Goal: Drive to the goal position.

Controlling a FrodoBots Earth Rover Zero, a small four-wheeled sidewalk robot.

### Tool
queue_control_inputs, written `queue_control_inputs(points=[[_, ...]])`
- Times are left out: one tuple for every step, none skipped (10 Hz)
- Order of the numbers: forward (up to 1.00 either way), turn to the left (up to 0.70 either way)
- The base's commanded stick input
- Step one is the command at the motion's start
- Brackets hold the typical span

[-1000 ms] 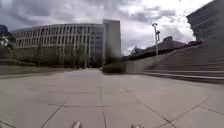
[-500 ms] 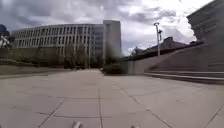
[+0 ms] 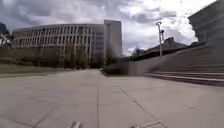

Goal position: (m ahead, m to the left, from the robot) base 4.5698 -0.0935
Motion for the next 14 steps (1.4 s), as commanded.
queue_control_inputs(points=[[0.70, 0.00], [0.70, 0.00], [0.70, 0.00], [0.70, 0.00], [0.70, 0.00], [0.70, 0.00], [0.70, 0.00], [0.70, 0.00], [0.70, 0.00], [0.70, 0.00], [0.70, 0.00], [0.70, 0.00], [0.70, 0.00], [0.70, 0.00]])
